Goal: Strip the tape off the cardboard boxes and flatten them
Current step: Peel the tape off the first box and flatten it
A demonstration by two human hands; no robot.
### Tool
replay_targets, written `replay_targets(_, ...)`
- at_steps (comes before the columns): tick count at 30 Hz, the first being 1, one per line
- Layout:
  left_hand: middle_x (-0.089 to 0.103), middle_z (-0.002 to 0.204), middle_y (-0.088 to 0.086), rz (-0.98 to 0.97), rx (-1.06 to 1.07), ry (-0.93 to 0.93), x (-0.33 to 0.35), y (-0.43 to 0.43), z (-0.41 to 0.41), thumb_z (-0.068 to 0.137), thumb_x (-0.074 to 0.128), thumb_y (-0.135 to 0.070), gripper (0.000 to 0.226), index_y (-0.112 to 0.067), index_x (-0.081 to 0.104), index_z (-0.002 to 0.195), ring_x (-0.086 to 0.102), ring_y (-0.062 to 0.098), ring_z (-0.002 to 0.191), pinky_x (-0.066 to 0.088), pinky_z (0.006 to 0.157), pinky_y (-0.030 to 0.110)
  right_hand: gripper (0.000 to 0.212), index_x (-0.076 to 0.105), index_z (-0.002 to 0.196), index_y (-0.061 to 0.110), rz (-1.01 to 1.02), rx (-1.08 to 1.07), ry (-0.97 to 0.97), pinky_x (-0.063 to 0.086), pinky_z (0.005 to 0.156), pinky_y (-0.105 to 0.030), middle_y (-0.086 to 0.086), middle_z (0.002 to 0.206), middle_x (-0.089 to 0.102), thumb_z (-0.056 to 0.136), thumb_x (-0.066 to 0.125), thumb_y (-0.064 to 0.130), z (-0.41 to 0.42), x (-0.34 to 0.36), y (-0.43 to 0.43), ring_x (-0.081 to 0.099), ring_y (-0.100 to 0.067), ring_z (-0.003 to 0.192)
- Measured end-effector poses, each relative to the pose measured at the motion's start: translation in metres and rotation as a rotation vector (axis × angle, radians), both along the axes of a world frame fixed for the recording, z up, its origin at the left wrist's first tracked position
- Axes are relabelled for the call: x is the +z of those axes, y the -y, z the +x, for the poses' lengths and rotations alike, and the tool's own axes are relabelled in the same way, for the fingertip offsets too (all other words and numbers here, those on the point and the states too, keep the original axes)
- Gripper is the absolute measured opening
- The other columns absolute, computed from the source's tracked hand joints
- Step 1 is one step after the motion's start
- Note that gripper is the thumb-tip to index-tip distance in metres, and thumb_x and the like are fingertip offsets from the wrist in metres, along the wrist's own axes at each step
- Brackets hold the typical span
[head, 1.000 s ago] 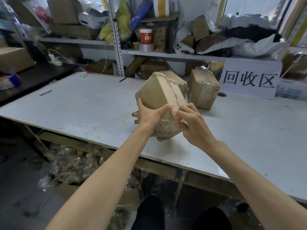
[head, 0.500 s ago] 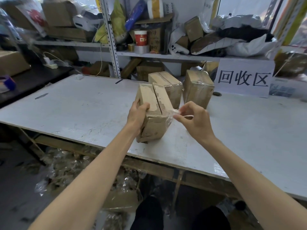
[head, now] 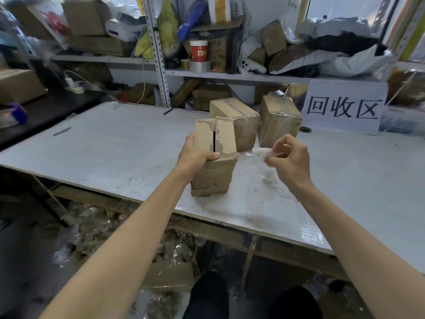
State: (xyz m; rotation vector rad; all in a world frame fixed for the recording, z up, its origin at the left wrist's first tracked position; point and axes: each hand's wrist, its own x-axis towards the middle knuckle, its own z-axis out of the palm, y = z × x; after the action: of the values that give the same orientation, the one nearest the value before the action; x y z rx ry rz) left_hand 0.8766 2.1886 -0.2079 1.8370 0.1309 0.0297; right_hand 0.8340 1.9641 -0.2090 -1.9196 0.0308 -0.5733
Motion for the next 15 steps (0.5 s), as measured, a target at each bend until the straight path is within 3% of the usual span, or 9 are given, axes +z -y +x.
replay_targets(1, 0.051, 0.127, -0.003, -0.011, 0.000, -0.001, 0.000, 0.001, 0.000, 0.077, 0.080, -0.014, 0.085, -0.025, 0.032, 0.147, 0.051, 0.024, 0.122, 0.044, 0.105, 0.047, 0.032, 0.059, 0.088, 0.012, -0.042, -0.022, 0.042, 0.058, 0.067, -0.045, -0.007, 0.072, 0.066, 0.068, 0.072, -0.010, 0.002, 0.001, -0.004, 0.067, -0.018, 0.065)
replay_targets(3, 0.051, 0.125, -0.004, -0.042, -0.009, -0.004, 0.000, 0.001, 0.000, 0.078, 0.078, -0.011, 0.085, -0.025, 0.031, 0.148, 0.051, 0.025, 0.123, 0.044, 0.105, 0.048, 0.061, 0.059, 0.120, 0.022, -0.154, -0.062, 0.092, 0.058, 0.068, -0.025, -0.004, 0.072, 0.067, 0.071, 0.067, -0.011, 0.005, 0.001, -0.016, 0.065, -0.014, 0.067)
replay_targets(5, 0.052, 0.127, -0.002, -0.067, -0.022, -0.001, -0.002, 0.000, 0.000, 0.078, 0.078, -0.009, 0.085, -0.024, 0.030, 0.148, 0.051, 0.024, 0.123, 0.044, 0.106, 0.047, 0.059, 0.059, 0.128, 0.017, -0.255, -0.084, 0.093, 0.046, 0.072, -0.007, -0.009, 0.082, 0.070, 0.077, 0.061, -0.011, 0.008, 0.000, -0.030, 0.066, -0.019, 0.076)
replay_targets(7, 0.051, 0.134, 0.001, -0.065, -0.024, 0.007, -0.005, -0.001, -0.001, 0.079, 0.077, -0.009, 0.086, -0.024, 0.028, 0.149, 0.050, 0.025, 0.124, 0.044, 0.106, 0.048, 0.035, 0.069, 0.114, 0.008, -0.289, -0.104, 0.046, 0.042, 0.081, -0.013, -0.014, 0.099, 0.070, 0.083, 0.058, -0.005, 0.010, -0.001, -0.044, 0.065, -0.025, 0.092)
replay_targets(9, 0.050, 0.137, 0.003, -0.067, -0.015, 0.013, -0.007, -0.002, -0.001, 0.080, 0.076, -0.009, 0.084, -0.023, 0.028, 0.148, 0.050, 0.026, 0.124, 0.044, 0.105, 0.048, 0.028, 0.071, 0.111, 0.007, -0.174, -0.021, -0.046, 0.045, 0.089, -0.024, -0.011, 0.105, 0.069, 0.085, 0.060, 0.004, 0.010, -0.004, -0.059, 0.063, -0.022, 0.099)
replay_targets(12, 0.050, 0.138, 0.005, -0.073, -0.014, 0.025, -0.008, -0.003, 0.000, 0.081, 0.075, -0.008, 0.082, -0.022, 0.028, 0.147, 0.049, 0.026, 0.125, 0.044, 0.106, 0.048, 0.019, 0.076, 0.097, 0.014, 0.179, 0.149, -0.159, 0.053, 0.088, -0.033, 0.004, 0.092, 0.074, 0.084, 0.068, 0.024, 0.007, -0.002, -0.072, 0.065, -0.006, 0.089)
replay_targets(15, 0.048, 0.140, 0.005, -0.046, -0.036, 0.026, -0.009, -0.001, -0.001, 0.081, 0.076, -0.010, 0.087, -0.022, 0.024, 0.150, 0.048, 0.025, 0.126, 0.044, 0.106, 0.046, 0.018, 0.073, 0.077, 0.015, 0.287, 0.073, -0.225, 0.058, 0.080, -0.040, 0.000, 0.077, 0.072, 0.075, 0.079, 0.032, 0.016, 0.002, -0.072, 0.066, -0.011, 0.077)
